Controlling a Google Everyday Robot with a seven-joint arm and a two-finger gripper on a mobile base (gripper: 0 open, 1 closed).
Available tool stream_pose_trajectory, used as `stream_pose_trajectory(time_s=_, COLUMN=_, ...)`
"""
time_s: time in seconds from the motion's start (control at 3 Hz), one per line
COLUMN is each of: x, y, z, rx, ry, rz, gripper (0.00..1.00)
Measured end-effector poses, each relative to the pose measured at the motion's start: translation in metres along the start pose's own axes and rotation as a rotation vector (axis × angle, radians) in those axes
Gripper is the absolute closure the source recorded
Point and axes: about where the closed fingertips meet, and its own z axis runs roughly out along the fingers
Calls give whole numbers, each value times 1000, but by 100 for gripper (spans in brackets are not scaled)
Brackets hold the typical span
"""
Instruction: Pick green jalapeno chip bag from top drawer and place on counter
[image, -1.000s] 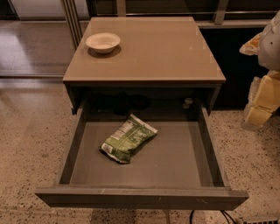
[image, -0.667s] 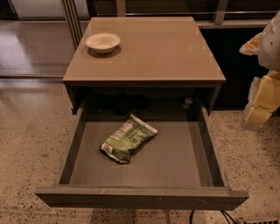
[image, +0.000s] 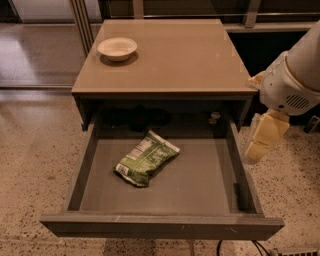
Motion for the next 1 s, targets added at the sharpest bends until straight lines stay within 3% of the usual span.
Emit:
stream_pose_trajectory(time_s=0.67, x=-43, y=-6, z=96, rx=-80, ry=-155, rz=1, gripper=0)
stream_pose_trajectory(time_s=1.0, x=-41, y=-7, z=107, rx=-76, ry=-161, rz=4, gripper=0)
